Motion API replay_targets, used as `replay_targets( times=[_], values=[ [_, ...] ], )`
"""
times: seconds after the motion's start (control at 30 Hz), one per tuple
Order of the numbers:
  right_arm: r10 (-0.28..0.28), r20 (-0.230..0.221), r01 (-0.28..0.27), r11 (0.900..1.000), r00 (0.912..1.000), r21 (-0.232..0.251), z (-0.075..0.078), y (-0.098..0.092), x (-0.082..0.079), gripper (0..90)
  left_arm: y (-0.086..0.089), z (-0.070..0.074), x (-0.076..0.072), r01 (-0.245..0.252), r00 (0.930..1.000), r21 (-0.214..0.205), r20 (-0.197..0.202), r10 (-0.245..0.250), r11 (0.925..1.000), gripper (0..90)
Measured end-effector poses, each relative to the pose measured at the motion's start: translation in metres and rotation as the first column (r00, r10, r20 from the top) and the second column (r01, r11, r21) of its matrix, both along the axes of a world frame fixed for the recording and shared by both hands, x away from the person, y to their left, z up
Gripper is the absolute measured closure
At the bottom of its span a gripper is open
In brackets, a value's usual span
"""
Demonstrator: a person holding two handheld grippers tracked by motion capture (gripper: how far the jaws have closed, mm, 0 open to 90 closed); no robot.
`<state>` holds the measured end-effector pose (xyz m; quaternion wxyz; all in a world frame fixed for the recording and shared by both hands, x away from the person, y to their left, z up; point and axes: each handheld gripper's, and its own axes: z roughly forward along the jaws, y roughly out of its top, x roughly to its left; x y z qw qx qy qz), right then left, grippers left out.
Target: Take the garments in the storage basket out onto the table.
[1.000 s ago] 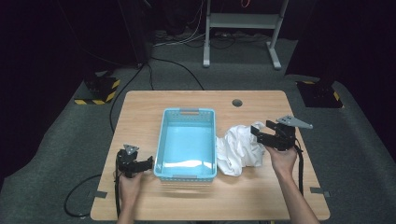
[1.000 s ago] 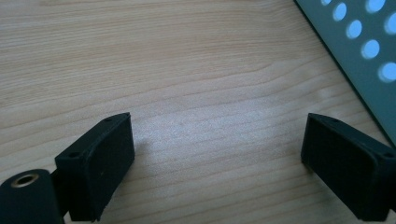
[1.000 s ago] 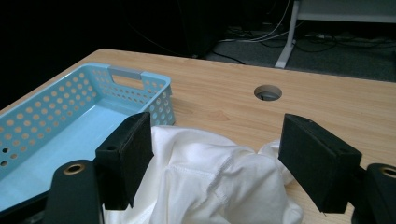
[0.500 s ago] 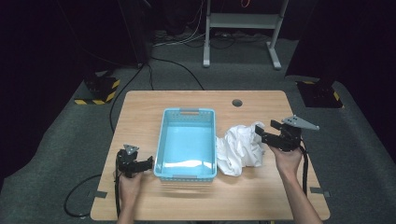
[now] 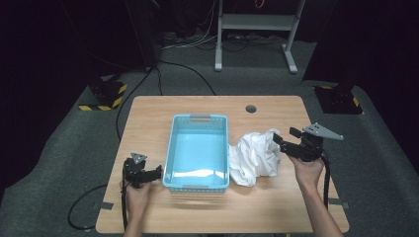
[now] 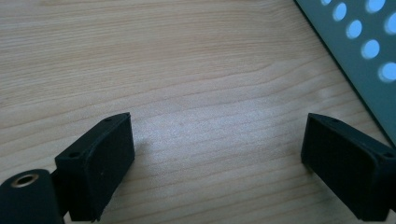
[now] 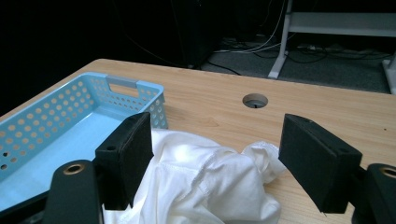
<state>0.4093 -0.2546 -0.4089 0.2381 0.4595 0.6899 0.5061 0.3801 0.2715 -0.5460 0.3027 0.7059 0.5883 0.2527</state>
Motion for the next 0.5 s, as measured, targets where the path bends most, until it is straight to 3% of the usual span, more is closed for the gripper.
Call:
replay_targets(
  times=[0.5],
  values=[
    [-0.009,0.012,0.009,0.9998,0.9999,-0.015,-0.0017,-0.0069,-0.0074,25.4,0.0,0.0,0.0,0.0,1.0,0.0,0.0,0.0,1.0,9.8]
  ],
)
